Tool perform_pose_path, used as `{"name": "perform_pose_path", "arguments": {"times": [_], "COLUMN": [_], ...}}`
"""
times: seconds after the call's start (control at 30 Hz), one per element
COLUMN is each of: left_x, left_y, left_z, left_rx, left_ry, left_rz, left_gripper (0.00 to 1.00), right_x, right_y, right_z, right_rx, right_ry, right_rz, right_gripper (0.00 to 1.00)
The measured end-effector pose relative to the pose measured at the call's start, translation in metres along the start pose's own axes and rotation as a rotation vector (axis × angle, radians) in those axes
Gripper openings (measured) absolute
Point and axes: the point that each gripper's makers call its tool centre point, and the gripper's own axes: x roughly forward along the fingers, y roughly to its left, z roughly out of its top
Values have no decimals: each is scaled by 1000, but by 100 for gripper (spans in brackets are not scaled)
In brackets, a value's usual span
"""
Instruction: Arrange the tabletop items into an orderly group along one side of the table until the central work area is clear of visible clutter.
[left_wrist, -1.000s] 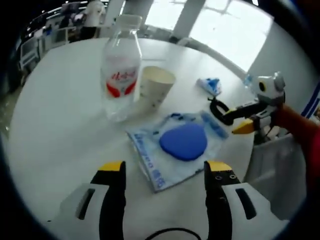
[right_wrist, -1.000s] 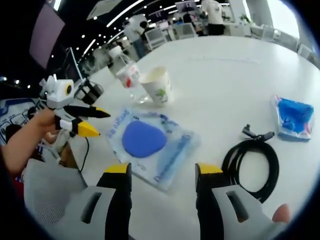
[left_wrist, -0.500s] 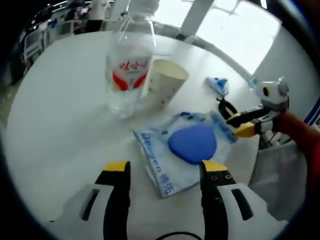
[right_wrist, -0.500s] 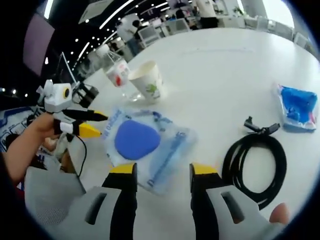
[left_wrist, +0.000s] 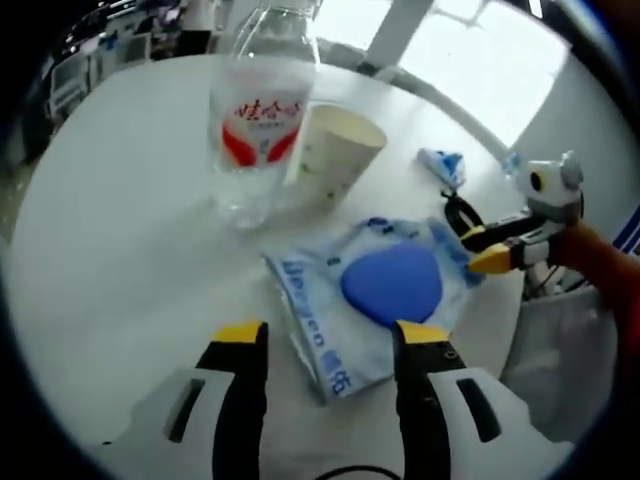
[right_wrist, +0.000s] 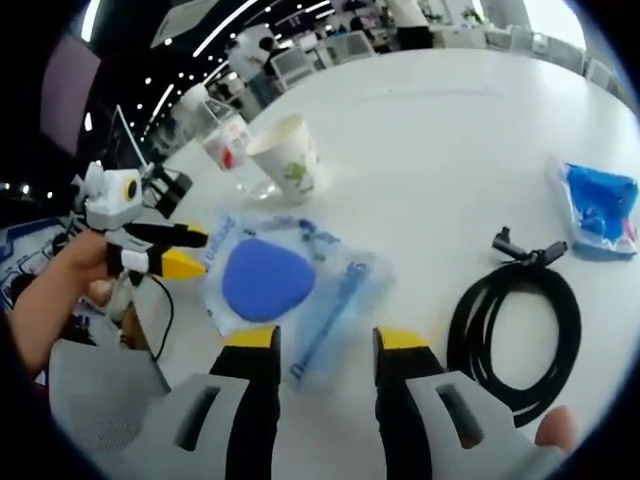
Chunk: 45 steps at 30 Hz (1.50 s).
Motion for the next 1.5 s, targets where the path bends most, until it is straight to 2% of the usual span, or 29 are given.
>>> {"name": "perform_pose_path", "arguments": {"times": [0.13,0.77,1.17,1.5], "left_x": [2,6,6,8], "left_y": [1,1,12,11], "left_z": [1,2,-3,-4], "left_rx": [-3,18,28,23], "left_ry": [0,-10,-9,-30], "left_rz": [-3,-4,37,47], "left_gripper": [44,33,12,8], "right_x": [1,10,11,11], "right_y": [0,-5,-5,-5], "right_z": [-1,-3,-4,-5], "right_rx": [4,-27,-67,-104], "right_ry": [7,28,27,23], "right_rz": [0,-25,-32,-31], "right_gripper": [30,20,16,13]}}
